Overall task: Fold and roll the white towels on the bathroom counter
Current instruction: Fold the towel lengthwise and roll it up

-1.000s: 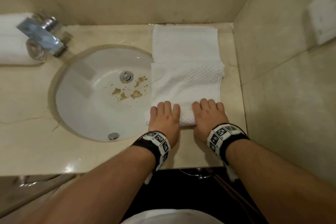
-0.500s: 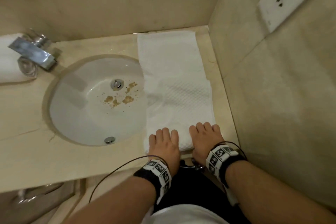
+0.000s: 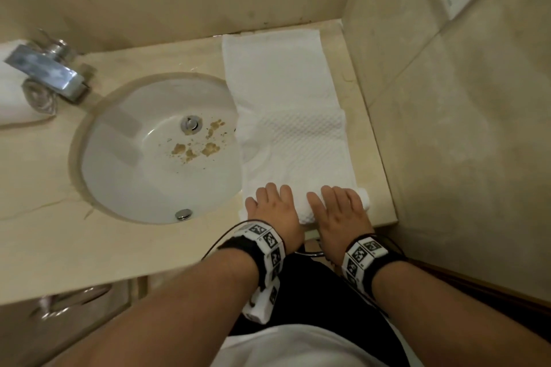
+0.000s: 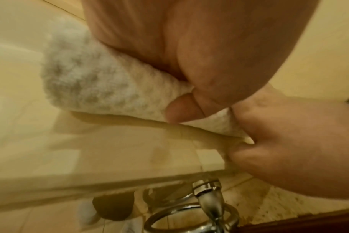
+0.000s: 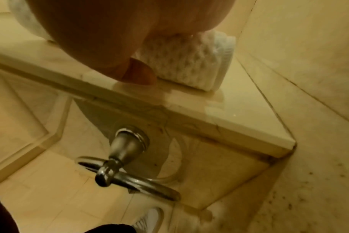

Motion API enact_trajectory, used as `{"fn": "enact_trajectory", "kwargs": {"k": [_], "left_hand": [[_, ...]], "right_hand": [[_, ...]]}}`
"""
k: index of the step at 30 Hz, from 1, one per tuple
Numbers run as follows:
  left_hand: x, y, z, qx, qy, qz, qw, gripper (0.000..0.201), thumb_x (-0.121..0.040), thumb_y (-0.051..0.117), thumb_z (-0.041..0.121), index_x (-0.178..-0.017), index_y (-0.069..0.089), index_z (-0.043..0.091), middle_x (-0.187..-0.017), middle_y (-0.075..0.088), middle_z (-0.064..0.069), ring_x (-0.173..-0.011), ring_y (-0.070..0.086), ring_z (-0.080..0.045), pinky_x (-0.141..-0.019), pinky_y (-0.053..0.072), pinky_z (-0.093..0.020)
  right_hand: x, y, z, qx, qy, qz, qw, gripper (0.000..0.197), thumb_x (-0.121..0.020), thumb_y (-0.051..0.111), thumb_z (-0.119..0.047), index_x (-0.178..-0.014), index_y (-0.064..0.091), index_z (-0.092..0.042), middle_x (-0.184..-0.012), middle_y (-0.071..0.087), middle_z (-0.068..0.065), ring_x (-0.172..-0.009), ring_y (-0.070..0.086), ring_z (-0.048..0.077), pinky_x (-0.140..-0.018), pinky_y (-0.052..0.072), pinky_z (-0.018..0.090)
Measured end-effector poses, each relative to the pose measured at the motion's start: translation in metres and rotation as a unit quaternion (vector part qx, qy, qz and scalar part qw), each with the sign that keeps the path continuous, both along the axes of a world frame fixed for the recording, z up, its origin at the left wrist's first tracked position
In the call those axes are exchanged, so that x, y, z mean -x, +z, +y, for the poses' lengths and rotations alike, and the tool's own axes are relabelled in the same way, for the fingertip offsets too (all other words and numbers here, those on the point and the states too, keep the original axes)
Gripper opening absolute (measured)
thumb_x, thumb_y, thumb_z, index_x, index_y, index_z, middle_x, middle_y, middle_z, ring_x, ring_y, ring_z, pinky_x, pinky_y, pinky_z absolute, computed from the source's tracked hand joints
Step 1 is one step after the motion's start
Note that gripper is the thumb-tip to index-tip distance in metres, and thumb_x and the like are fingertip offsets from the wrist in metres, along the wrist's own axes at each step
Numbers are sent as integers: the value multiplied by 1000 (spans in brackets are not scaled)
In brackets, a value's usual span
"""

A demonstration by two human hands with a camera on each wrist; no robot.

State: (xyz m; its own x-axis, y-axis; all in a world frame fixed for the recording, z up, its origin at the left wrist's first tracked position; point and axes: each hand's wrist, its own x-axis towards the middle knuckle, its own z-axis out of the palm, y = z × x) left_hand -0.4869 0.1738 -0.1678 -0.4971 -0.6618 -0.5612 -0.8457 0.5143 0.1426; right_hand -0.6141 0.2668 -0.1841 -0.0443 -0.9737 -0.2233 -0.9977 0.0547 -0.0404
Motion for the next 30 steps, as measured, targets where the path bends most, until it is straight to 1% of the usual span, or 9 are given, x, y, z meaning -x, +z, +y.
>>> {"fn": "enact_trajectory", "kwargs": {"k": [2, 4, 9, 12, 16, 19, 23, 27, 30], "left_hand": [[2, 0, -4, -4, 6, 2, 1000, 63, -76, 61, 35, -128, 34, 15, -127, 35, -11, -116, 36, -34, -98, 32, -48], [3, 2, -8, 9, 10, 14, 1000, 63, -72, 59, 34, -127, 35, 15, -125, 36, -10, -114, 36, -33, -97, 32, -46], [-7, -2, -5, 123, -99, 98, 983, 50, -66, 55, 34, -110, 46, 12, -109, 45, -11, -96, 39, -31, -84, 30, -46], [-7, -10, 4, 136, -93, 113, 980, 47, -67, 57, 33, -108, 49, 11, -102, 46, -10, -89, 40, -30, -79, 30, -45], [4, -6, -10, 94, -51, 55, 993, 58, -64, 58, 34, -117, 43, 15, -112, 42, -7, -99, 39, -30, -81, 28, -44], [11, -6, -27, 71, -38, 42, 996, 60, -68, 60, 35, -120, 38, 17, -118, 40, -7, -106, 39, -32, -89, 33, -45], [16, -11, -47, 63, -11, 73, 995, 55, -75, 59, 51, -115, 39, 18, -116, 42, -7, -105, 39, -31, -91, 31, -44], [18, -10, -61, 44, -6, 76, 996, 64, -74, 56, 60, -118, 40, 17, -119, 40, -6, -110, 39, -30, -96, 32, -44], [15, -4, -64, 87, -27, 112, 989, 55, -71, 57, 51, -111, 45, 16, -112, 45, -7, -102, 42, -30, -90, 34, -44]], "right_hand": [[1, -4, -5, -17, -20, -11, 1000, 88, -49, 71, -32, -131, 49, -10, -123, 49, 19, -107, 46, 38, -103, 30, 52], [4, -4, -17, -49, -26, -12, 998, 91, -46, 70, -34, -131, 48, -12, -119, 48, 16, -104, 47, 37, -99, 31, 49], [14, 12, -48, -138, -14, 8, 990, 85, -60, 62, -32, -139, 33, -23, -123, 42, 8, -109, 41, 30, -94, 32, 43], [17, 15, -61, -142, -12, 3, 990, 79, -60, 65, -33, -133, 36, -25, -122, 41, 7, -110, 41, 29, -93, 32, 44], [15, 10, -58, -104, -37, -9, 994, 82, -55, 66, -28, -133, 42, -18, -118, 43, 9, -105, 43, 32, -90, 31, 43], [15, 5, -46, -8, -25, -16, 1000, 75, -50, 70, -22, -122, 51, -10, -110, 50, 14, -94, 47, 33, -85, 33, 44], [9, -2, -35, 40, -33, -16, 999, 69, -60, 63, -21, -126, 47, -10, -121, 55, 19, -104, 50, 37, -98, 33, 49], [17, 9, -65, -47, -25, -6, 999, 76, -56, 65, -22, -129, 48, -13, -117, 49, 15, -102, 48, 37, -92, 37, 47], [28, 24, -97, -148, 4, 13, 989, 74, -60, 69, -30, -126, 39, -20, -118, 43, 8, -106, 43, 31, -92, 36, 45]]}}
